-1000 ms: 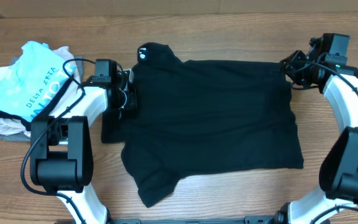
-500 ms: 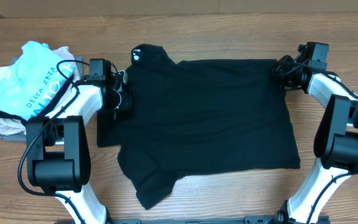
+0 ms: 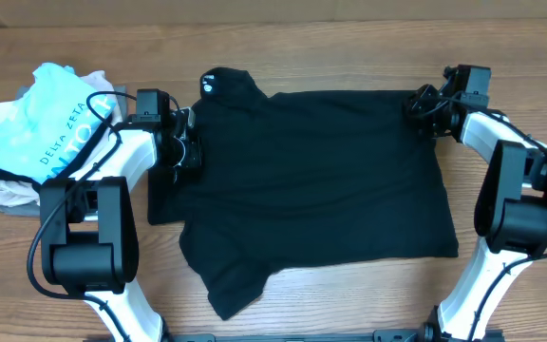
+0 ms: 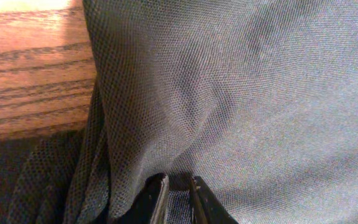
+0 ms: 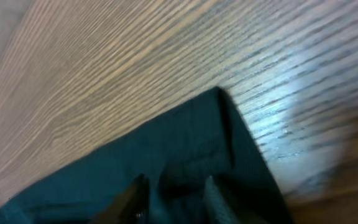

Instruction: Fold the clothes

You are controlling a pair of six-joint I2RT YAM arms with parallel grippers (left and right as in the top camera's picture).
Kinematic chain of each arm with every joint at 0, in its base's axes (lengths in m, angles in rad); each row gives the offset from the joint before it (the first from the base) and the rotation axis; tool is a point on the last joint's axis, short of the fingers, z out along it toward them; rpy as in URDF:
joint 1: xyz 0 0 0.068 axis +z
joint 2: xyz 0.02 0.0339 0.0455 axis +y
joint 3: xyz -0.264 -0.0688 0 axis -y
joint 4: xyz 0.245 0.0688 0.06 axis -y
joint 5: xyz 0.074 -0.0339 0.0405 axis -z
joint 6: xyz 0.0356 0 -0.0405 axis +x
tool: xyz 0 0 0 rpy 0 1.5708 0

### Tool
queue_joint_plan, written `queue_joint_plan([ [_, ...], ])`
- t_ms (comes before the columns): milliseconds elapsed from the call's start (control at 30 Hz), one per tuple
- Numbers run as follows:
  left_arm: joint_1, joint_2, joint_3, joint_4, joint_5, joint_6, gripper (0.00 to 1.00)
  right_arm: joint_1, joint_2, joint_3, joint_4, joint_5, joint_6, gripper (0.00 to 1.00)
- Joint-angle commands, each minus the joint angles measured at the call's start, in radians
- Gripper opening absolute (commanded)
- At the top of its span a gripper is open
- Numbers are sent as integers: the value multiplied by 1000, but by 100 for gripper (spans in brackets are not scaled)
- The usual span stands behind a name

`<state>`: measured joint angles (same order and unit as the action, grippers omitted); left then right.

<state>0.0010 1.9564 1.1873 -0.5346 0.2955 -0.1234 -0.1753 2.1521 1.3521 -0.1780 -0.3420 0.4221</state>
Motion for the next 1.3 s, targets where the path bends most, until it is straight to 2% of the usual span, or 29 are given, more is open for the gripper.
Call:
queue_joint_plan([
  [0,18,42,-13,-15,-92,4,18,5,29,10,-2,-3,-7,29],
  [33,18,42,-13,-15,-92,4,18,5,29,13,-2,-17,-7,27],
  [100,18,42,-13,-16,-92,4,18,5,29,27,-1,-57,-6,10],
  [167,18,42,-13,-16,-92,4,18,-1,26,43,-2,-79,-6,4],
  [367,18,42,-13,-18,-92,4,18,-30,18,123,10,-216,-2,4],
  [567,18,42,-13,-18,-92,4,18,-35,18,142,60,-222,35,4],
  [600,18,42,-13,-19,-92,4,18,-35,18,142,45,-213,35,5],
  [667,18,42,-13,-19,-87,4,18,-35,18,142,-16,-154,34,22],
  [800,18,42,-13,-17,-85,4,19,-29,18,141,-109,-83,-13,32],
  [967,18,42,-13,-16,-84,3,20,2,20,141,-135,-6,-30,46],
  [1233,18,42,-13,-18,-66,4,22,60,70,141,-118,53,-29,48],
  [1267,18,42,-13,-18,-66,4,22,63,79,141,-117,50,-26,45],
])
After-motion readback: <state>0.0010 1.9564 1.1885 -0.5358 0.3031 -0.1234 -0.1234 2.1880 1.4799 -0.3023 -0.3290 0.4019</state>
